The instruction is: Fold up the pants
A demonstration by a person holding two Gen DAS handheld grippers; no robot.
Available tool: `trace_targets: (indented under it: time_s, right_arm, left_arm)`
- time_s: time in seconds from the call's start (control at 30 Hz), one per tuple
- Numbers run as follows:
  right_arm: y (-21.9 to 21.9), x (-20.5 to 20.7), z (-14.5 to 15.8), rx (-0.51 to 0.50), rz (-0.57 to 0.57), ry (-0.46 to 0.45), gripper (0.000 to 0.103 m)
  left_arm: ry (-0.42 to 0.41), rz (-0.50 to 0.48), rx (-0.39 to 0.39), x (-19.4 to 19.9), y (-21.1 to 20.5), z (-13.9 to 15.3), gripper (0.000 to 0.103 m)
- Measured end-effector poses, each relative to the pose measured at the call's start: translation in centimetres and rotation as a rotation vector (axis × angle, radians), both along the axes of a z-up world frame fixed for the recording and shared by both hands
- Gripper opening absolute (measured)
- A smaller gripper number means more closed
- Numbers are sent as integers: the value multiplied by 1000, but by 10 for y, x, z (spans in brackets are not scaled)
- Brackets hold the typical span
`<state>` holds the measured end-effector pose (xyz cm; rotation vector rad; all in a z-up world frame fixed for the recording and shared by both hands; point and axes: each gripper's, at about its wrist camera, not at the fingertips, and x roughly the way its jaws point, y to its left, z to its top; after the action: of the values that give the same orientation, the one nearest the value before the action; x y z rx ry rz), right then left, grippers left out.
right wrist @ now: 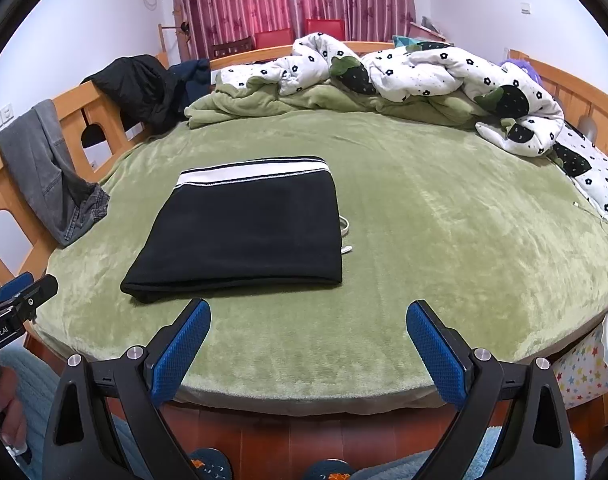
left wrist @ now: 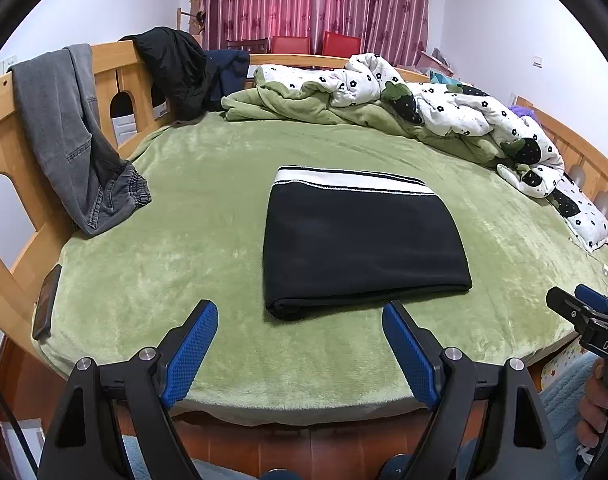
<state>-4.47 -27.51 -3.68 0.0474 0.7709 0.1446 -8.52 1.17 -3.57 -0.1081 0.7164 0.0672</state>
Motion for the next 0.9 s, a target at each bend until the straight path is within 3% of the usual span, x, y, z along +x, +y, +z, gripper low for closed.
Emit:
trace_targets:
  time_s: [0.9]
  right_arm:
    - [-6, 0, -1, 4, -6, -4, 97]
  left_arm:
    - [-9, -5, 6, -3, -7, 0, 83]
